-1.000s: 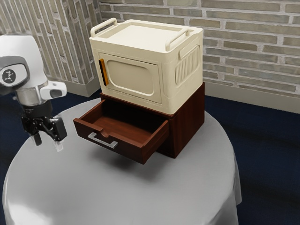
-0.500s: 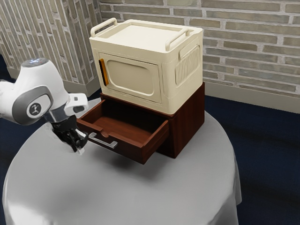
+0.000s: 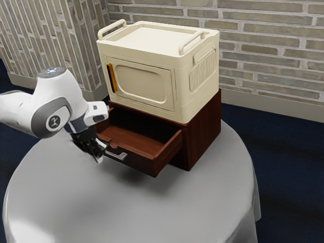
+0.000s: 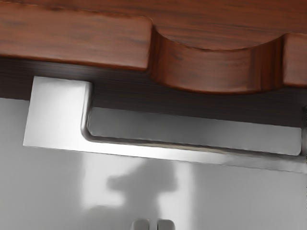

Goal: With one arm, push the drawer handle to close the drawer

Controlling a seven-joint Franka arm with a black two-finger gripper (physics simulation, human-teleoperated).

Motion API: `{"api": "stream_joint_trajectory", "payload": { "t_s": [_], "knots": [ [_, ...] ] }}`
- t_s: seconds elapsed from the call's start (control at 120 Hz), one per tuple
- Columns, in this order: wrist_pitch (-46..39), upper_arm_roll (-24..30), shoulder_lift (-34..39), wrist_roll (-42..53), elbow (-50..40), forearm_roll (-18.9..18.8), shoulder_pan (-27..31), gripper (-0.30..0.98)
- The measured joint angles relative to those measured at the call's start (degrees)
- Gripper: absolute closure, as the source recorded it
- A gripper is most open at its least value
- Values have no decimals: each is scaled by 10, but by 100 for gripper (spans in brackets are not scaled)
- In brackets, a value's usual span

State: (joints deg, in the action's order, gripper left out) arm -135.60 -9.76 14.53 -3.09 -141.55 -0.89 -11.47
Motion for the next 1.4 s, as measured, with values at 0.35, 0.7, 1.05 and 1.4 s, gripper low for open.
{"api": "stream_joint_trajectory", "payload": {
  "t_s": [0.35, 0.7, 1.05, 1.4],
  "knots": [
    [-20, -1, -64, -3, 44, 3, -3, 78],
    [-26, 0, -117, -3, 107, 7, -10, 79],
    [-27, 3, -188, -3, 177, 9, -11, 79],
    [-25, 5, -253, 0, 254, 14, -7, 79]
  ]
}}
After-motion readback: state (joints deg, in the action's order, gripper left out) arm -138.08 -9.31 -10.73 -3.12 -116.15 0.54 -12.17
